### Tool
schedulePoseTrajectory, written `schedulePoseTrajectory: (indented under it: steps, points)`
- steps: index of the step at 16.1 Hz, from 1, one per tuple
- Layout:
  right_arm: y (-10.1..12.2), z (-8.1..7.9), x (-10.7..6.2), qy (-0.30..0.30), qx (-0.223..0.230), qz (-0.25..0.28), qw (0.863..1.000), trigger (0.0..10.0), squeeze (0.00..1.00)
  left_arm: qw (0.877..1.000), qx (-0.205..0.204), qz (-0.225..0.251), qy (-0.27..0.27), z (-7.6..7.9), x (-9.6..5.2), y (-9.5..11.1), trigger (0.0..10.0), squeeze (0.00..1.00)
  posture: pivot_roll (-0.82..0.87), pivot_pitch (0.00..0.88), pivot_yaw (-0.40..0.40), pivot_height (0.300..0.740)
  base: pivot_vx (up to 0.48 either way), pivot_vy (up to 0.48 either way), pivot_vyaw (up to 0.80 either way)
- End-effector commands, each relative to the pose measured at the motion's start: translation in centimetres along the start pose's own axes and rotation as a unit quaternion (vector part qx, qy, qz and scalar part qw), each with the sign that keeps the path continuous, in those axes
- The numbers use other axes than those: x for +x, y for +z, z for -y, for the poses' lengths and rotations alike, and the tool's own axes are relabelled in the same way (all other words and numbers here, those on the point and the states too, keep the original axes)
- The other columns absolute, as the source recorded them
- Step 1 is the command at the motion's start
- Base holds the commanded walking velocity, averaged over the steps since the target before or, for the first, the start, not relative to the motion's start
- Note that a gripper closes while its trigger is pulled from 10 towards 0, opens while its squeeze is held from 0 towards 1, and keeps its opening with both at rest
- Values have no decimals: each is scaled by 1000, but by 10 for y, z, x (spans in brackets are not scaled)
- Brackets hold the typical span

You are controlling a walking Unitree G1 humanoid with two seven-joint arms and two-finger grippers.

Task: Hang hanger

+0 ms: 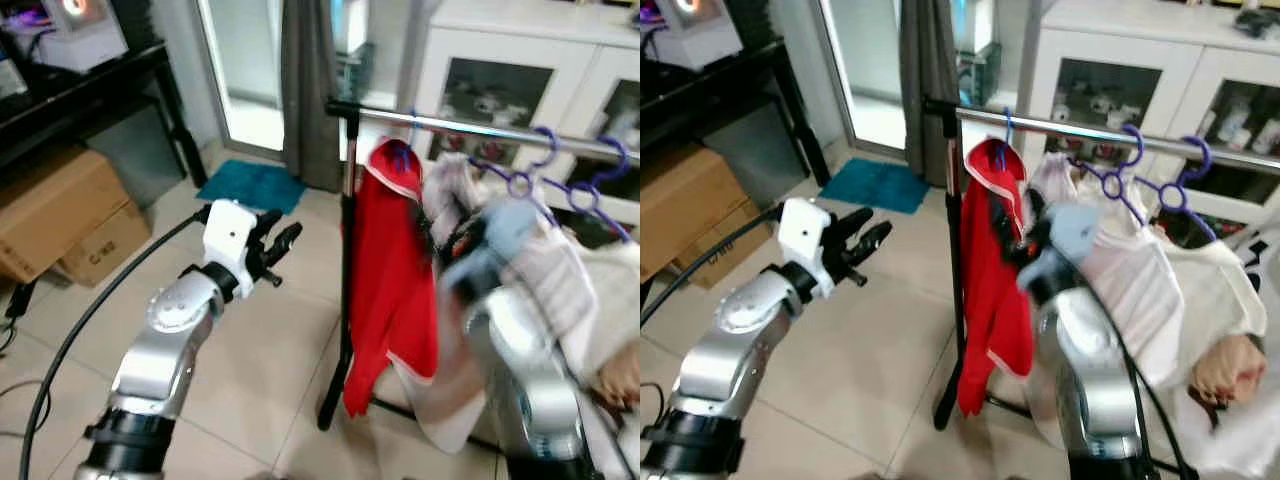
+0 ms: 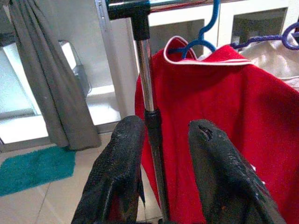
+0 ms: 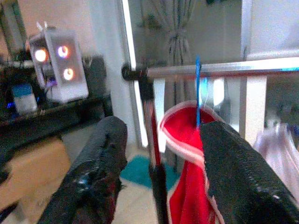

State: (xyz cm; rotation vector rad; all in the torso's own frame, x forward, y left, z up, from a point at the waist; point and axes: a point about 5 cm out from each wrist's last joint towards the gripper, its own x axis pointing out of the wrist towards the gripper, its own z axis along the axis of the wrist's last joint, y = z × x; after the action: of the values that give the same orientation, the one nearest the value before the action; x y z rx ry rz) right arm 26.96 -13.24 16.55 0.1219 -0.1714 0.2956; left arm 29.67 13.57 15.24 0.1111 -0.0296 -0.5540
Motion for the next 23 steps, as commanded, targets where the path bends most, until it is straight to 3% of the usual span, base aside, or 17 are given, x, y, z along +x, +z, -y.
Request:
schedulePoseTrajectory:
  steps: [1, 4, 13, 19, 20, 23]
  points:
    - [9, -5, 1, 8, -18, 6, 1000, 10000, 1000, 1000, 9, 4, 9, -2, 1, 3, 10000, 0, -150, 0, 63, 740, 0, -244, 0]
    - [7, 6, 3, -32, -42, -13, 999, 10000, 1000, 999, 14, 2, 35, -6, -3, -1, 10000, 0, -144, 0, 41, 740, 0, -255, 0]
    - [6, 9, 8, -40, -20, -25, 999, 10000, 1000, 999, 20, 7, 43, -8, 3, 3, 10000, 0, -148, 0, 40, 740, 0, -400, 45]
    - [8, 15, -7, -76, -8, -26, 997, 10000, 1000, 999, 26, 4, 34, -6, 3, 0, 10000, 0, -150, 0, 30, 740, 0, -408, 0]
    - [8, 14, -8, -80, -7, -25, 996, 10000, 1000, 999, -8, -17, 35, -5, 3, -6, 10000, 0, -155, 0, 36, 740, 0, 0, 0]
    - [2, 26, -8, -143, -24, -62, 988, 10000, 1000, 1000, 4, -8, 26, -6, 4, -3, 10000, 0, -153, 0, 36, 740, 0, 160, 0]
